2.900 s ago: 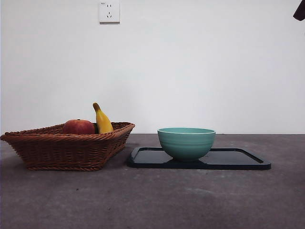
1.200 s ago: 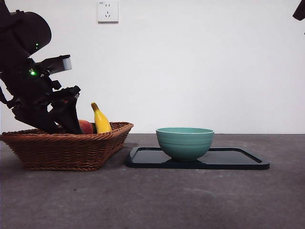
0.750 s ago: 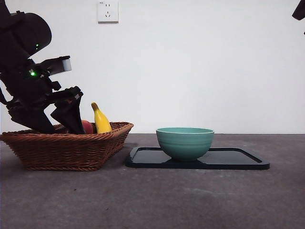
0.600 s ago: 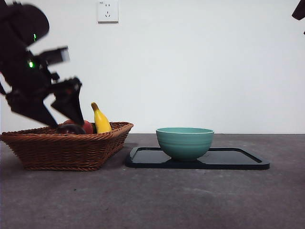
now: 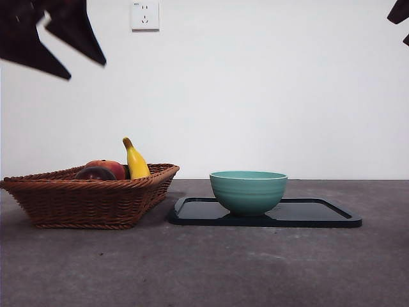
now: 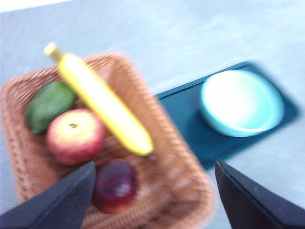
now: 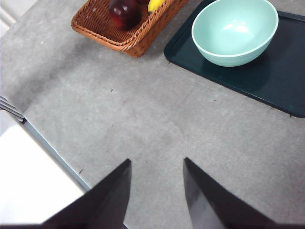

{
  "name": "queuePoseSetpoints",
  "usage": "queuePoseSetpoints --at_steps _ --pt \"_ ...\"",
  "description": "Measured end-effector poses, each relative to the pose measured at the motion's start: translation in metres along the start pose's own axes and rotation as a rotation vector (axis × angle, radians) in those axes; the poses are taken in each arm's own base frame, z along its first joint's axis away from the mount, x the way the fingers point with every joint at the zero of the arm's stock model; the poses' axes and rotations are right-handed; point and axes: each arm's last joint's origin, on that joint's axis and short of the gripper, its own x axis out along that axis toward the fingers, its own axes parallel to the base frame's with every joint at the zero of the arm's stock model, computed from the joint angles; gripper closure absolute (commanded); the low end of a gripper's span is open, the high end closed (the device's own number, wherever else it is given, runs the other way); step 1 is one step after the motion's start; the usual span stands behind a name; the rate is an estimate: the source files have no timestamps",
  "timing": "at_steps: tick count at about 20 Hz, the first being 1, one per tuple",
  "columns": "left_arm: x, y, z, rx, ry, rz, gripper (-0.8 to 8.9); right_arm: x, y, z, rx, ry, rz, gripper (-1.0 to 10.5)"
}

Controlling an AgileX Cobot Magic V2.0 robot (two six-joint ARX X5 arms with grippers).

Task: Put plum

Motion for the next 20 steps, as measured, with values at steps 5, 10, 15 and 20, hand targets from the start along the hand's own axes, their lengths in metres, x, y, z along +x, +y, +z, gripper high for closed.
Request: queuePoseSetpoints --at_steps 5,10,15,20 --pt "-0.039 -0.019 -0.007 -0.016 0.019 -0.144 4.11 0.000 0.000 0.000 0.000 0.000 0.000 7.7" --pt "-0.058 -0.031 -0.026 -0.090 0.163 -0.332 4.12 0.000 0.000 0.000 0.000 0.000 0.000 7.7" --pt "-0.062 -0.034 -0.035 -0.093 0.244 -0.392 4.12 0.000 0.000 0.000 0.001 0.000 0.000 7.7" --pt "-0.061 -0.034 -0.034 -0.076 0.234 -0.393 4.12 0.000 0.000 0.000 0.004 0.000 0.000 7.7"
